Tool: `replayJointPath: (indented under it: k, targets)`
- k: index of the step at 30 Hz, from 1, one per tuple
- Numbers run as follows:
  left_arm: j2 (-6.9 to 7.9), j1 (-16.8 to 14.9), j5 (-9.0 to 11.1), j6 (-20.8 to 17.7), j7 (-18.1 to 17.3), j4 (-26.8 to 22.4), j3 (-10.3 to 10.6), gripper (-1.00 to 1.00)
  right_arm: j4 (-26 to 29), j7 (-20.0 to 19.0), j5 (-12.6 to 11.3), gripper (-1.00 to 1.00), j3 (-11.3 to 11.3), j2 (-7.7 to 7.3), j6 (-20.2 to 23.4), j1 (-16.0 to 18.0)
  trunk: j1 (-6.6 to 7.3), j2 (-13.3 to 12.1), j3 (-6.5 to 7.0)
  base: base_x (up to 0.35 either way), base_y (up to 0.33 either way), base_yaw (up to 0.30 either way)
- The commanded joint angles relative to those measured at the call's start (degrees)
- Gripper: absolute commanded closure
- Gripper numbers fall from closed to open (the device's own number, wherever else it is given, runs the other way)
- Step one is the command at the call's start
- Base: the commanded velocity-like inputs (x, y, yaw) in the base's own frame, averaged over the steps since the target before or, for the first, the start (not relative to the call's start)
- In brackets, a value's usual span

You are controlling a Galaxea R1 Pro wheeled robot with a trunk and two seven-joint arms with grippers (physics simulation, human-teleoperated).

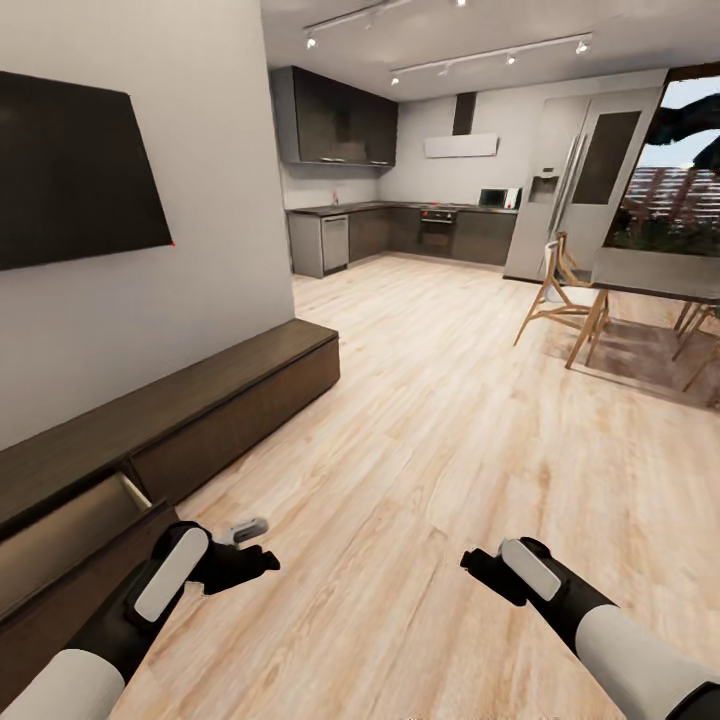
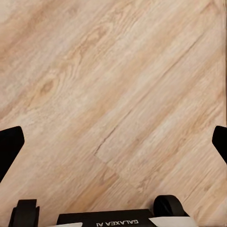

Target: Place each of the two pumpkins and all three candles from the living room inside a cabinet in the living room (use any cabinet), then make sure every cabinet is closed, and position the cauldron so it is next to a table in the living room.

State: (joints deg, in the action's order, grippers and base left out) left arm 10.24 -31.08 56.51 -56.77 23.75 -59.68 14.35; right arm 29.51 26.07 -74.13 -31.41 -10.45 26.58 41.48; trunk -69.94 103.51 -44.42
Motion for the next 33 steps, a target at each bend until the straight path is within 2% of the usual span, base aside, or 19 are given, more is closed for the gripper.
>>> replayJointPath:
  k: [1, 19, 27, 33]
  targets:
    - [0.09, 0.0, 0.6, 0.0, 0.6, -0.1, 0.1, -1.00, 0.1, 0.4, -0.4, -1.00, -0.4, -0.06, 0.1, 0.1, 0.00, 0.0, -0.06, 0.000, -0.073, -0.292]
    - [0.03, 0.0, 0.6, 0.0, 0.6, -0.1, 0.1, -1.00, -1.0, 0.3, -0.3, -1.00, -0.3, -0.05, 0.0, 0.0, 0.00, 0.0, -0.06, 0.000, -0.024, -0.291]
    - [0.42, 0.0, 0.6, -0.1, 0.5, -0.1, 0.1, -1.00, -2.0, -1.4, 0.0, -1.00, -0.4, -0.09, -0.9, 0.0, 0.00, 0.0, -0.06, 0.000, 0.000, -0.291]
    - [-0.01, 0.0, 0.6, -0.1, 0.5, -0.1, 0.2, -1.00, -2.0, -1.5, 0.2, -1.00, -0.4, -0.10, -1.1, 0.0, 0.00, 0.0, -0.13, 0.000, 0.000, -0.285]
